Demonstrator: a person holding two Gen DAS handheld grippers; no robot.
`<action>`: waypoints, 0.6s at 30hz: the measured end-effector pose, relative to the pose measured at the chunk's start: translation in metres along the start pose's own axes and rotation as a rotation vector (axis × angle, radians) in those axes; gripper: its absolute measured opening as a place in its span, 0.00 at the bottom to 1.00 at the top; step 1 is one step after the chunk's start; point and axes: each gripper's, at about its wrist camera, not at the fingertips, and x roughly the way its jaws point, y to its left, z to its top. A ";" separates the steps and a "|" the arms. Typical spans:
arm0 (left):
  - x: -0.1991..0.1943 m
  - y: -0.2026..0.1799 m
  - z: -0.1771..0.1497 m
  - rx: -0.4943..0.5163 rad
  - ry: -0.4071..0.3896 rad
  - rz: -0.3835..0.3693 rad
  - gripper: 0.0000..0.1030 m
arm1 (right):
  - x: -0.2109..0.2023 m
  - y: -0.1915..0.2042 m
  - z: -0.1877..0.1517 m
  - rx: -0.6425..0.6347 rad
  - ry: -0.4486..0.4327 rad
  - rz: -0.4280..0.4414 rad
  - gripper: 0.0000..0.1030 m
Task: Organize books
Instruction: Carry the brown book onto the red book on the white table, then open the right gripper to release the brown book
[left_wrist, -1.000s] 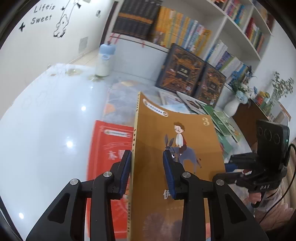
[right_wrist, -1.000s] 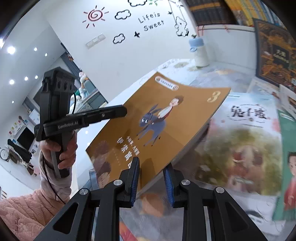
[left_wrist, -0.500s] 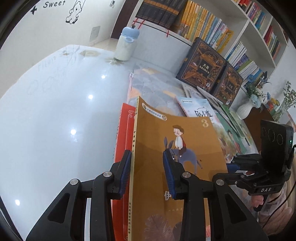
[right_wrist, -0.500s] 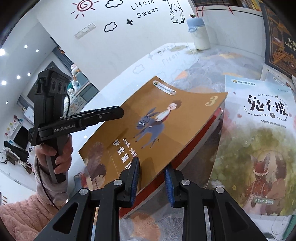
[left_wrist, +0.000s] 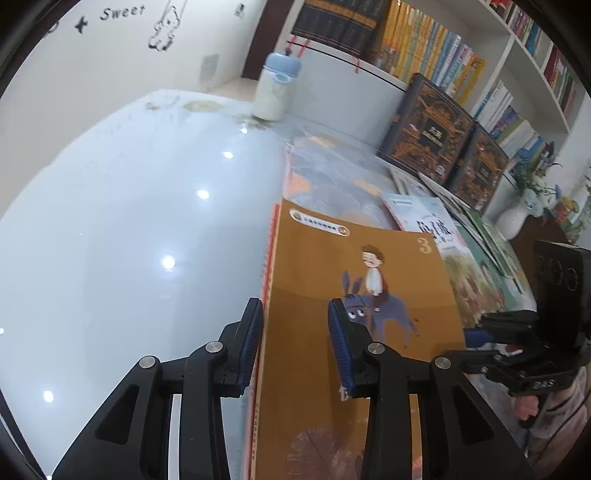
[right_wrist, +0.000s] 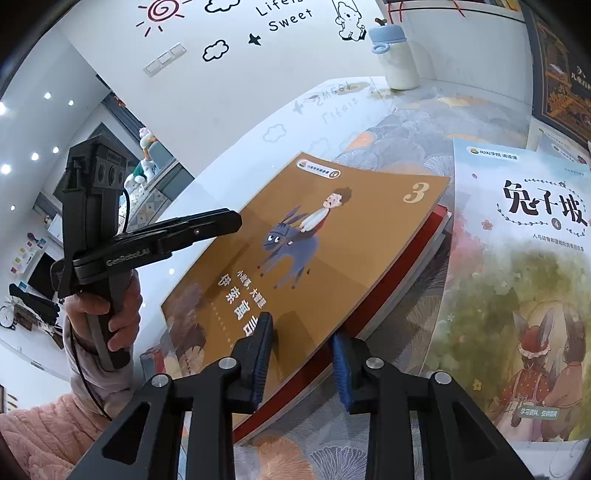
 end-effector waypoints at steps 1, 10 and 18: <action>0.000 0.002 0.000 -0.006 -0.003 0.014 0.33 | 0.001 0.001 0.000 -0.005 0.002 -0.004 0.30; -0.002 0.007 -0.005 -0.014 0.002 0.095 0.33 | -0.006 0.015 -0.001 -0.071 0.008 -0.082 0.69; -0.023 -0.012 -0.003 -0.008 -0.041 0.085 0.33 | -0.029 0.006 -0.017 -0.065 0.012 -0.102 0.69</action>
